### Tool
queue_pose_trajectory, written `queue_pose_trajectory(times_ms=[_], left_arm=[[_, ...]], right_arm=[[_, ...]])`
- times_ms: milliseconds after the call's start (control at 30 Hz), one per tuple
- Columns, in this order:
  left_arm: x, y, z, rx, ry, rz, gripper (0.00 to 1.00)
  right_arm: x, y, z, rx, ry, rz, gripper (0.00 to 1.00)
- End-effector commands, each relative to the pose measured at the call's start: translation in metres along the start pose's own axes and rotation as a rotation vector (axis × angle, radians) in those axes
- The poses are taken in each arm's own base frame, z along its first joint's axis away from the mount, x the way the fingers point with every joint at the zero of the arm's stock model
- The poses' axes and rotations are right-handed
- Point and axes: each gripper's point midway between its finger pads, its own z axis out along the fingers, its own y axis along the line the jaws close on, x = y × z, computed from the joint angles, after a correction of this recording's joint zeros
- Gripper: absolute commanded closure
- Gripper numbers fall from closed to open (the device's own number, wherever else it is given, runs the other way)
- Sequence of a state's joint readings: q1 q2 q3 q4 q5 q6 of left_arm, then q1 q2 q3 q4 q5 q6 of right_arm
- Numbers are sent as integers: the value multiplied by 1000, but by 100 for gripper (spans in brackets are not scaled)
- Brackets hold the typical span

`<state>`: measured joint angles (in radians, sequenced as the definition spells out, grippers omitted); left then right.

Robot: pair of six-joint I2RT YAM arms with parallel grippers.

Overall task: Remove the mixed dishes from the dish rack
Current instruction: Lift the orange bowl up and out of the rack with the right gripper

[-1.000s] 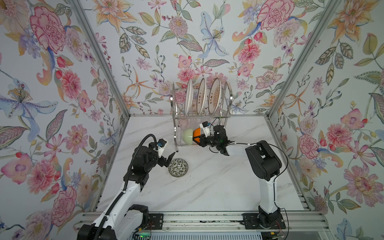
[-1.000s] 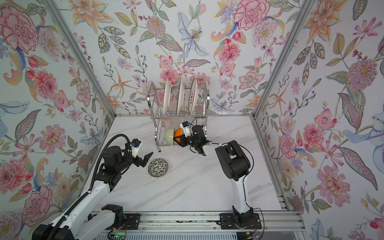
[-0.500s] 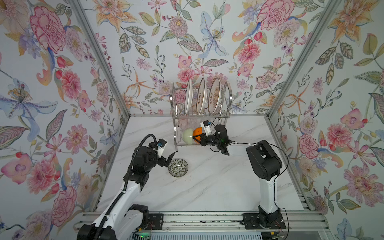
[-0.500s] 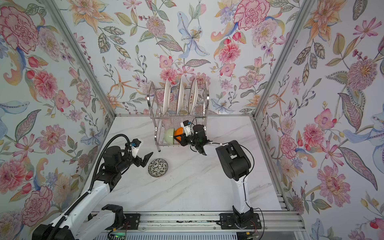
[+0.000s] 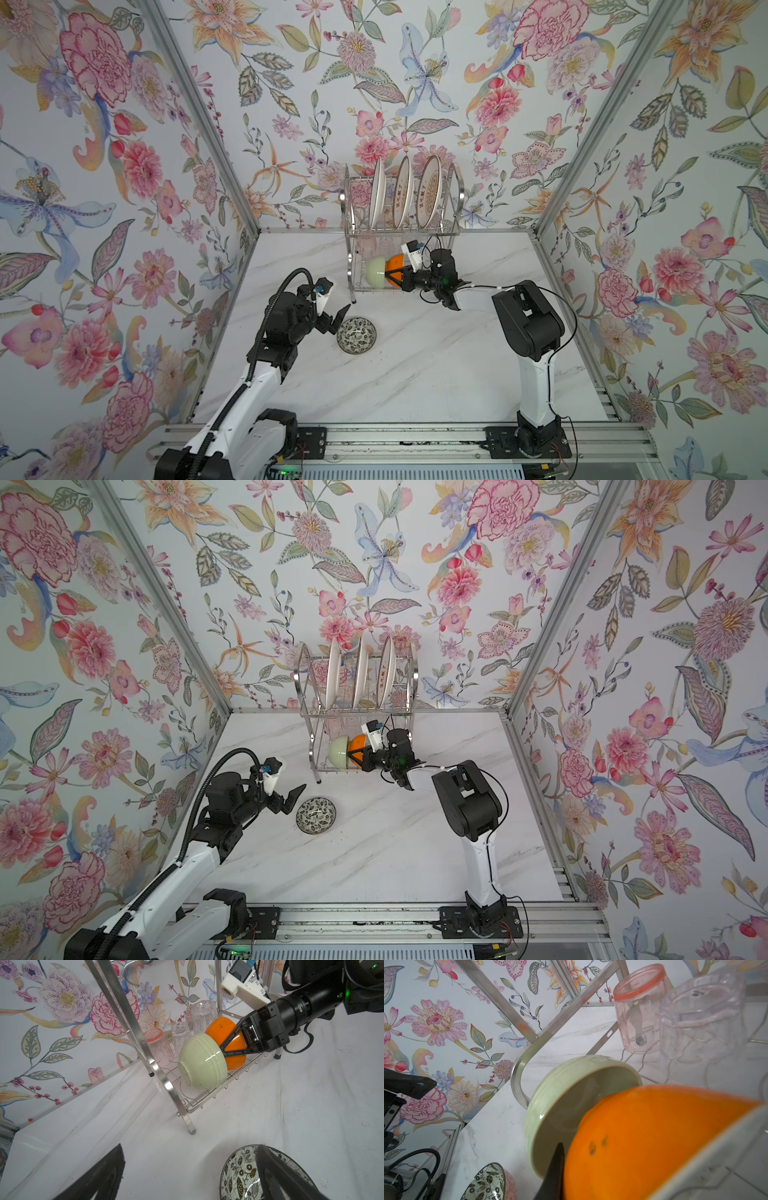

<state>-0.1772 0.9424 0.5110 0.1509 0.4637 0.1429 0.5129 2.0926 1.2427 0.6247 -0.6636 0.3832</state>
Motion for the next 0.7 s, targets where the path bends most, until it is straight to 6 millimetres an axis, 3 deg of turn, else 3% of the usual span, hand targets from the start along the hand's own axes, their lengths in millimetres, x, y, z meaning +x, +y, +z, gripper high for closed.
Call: queue_pose_trajectory(times_ms=[0, 667], left_arm=[[-8, 3, -3, -13, -20, 10, 1], [-15, 3, -6, -14, -45, 8, 1]], right_arm=[[-8, 2, -3, -29, -35, -23, 91], [-35, 21, -20, -107, -143, -45, 100]])
